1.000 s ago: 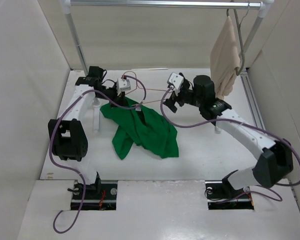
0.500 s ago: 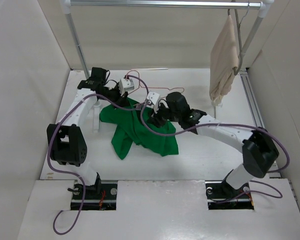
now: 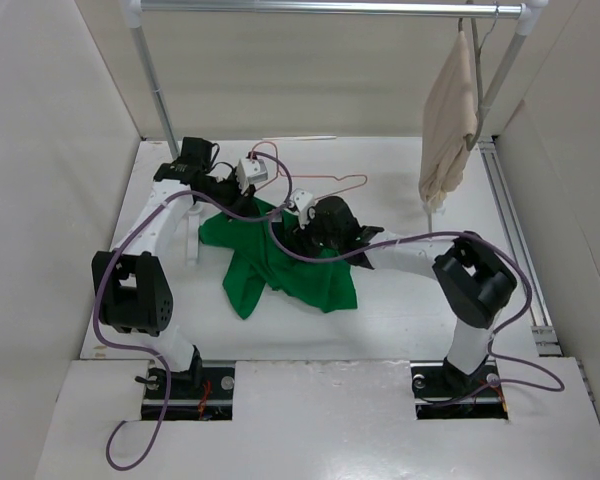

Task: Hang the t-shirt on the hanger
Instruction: Place tshirt on hanger

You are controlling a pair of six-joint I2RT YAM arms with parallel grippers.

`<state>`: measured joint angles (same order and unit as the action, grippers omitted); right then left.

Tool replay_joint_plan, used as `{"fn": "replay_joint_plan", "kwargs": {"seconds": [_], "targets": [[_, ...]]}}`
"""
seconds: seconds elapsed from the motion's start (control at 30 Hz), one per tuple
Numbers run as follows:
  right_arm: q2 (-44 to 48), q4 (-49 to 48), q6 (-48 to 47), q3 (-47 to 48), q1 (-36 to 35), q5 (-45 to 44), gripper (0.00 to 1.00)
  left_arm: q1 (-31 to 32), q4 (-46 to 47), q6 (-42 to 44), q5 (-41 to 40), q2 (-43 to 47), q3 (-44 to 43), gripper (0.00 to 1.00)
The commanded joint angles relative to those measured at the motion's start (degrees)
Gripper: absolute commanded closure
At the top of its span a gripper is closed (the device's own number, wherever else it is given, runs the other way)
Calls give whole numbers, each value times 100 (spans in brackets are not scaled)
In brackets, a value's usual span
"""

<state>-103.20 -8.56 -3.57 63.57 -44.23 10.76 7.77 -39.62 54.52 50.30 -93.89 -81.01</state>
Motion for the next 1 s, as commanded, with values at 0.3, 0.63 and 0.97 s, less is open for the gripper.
{"fn": "replay_joint_plan", "kwargs": {"seconds": [0.3, 0.63, 0.97], "targets": [[-316, -471, 234, -441, 230, -110, 100, -241, 165, -636, 551, 371, 86, 100], [2004, -235, 367, -1997, 2469, 872, 100, -732, -1390, 2007, 261, 424, 85, 100], [2577, 521, -90, -1920, 3983, 3124, 100, -1102, -953, 2644, -1065, 468, 332, 100]]}}
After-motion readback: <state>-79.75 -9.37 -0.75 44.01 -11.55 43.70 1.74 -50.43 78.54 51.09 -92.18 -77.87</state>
